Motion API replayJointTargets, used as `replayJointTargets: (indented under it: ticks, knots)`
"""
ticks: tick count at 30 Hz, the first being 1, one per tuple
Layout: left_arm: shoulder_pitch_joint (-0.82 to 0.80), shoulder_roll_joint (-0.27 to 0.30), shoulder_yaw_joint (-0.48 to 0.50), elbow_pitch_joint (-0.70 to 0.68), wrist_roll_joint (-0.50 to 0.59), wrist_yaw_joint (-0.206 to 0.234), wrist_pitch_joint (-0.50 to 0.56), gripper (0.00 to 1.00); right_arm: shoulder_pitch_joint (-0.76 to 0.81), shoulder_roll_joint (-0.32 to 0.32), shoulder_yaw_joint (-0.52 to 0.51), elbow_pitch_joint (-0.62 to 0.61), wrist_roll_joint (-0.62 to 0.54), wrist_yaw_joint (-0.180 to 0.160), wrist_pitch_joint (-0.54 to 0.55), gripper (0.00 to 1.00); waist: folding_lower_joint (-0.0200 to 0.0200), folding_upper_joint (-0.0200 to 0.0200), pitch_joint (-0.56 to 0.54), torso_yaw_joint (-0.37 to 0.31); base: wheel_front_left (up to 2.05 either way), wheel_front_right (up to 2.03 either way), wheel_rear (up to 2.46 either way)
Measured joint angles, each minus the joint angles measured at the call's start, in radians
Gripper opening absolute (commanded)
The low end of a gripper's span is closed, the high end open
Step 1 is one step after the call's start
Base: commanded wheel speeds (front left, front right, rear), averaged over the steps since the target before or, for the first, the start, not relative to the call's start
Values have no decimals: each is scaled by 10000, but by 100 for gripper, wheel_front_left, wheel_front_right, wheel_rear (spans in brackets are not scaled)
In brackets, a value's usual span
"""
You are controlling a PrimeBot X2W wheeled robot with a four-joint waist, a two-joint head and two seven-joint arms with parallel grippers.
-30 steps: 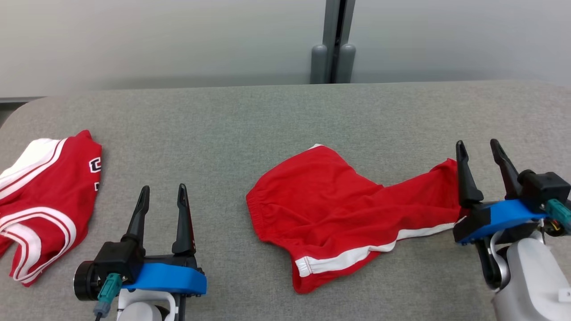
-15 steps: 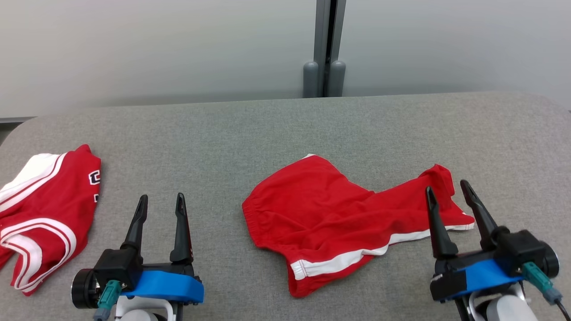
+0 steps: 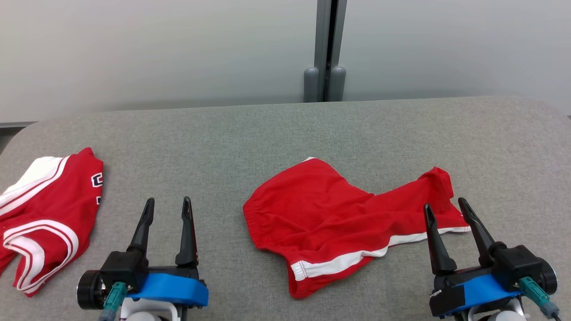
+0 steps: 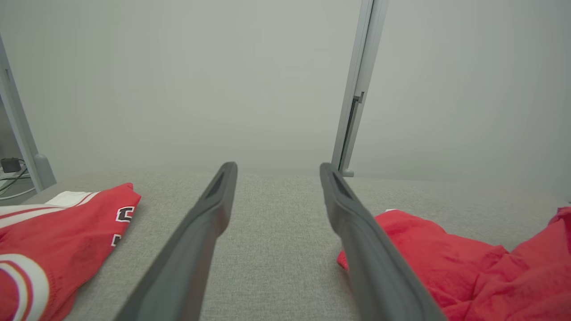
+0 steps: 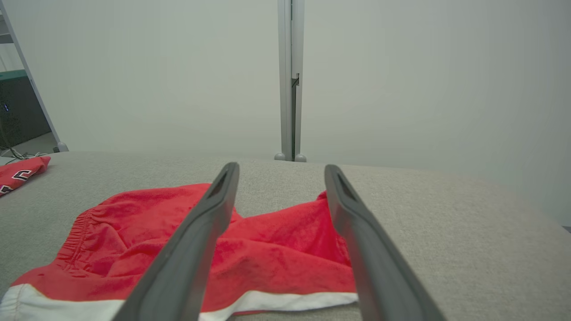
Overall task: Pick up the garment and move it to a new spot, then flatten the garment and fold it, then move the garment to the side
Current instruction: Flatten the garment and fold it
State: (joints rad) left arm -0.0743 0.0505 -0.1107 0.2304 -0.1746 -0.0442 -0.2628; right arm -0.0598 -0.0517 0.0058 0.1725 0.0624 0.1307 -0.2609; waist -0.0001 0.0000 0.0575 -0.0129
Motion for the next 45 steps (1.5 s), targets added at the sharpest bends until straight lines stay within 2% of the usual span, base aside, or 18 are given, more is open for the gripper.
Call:
replayJointTargets:
  ticks: [9,19,33,45]
  knots:
    - [-1492,2,-278,309,224,-272,0,100,-203,6,132,61,107,0,15,100,2,0,344,-127,0,0,0]
    - [-3259,186,-765,2401,280,-629,44,100,-525,13,173,201,257,0,12,100,2,0,1009,-669,0,0,0]
    - [-3634,451,-1898,5532,163,-800,489,100,-805,13,27,366,299,0,-6,100,3,0,1534,-1064,0,0,0]
    - [-4198,360,-2621,7206,-468,-815,274,100,-1013,13,153,422,353,0,-15,100,2,0,1688,-1402,0,0,0]
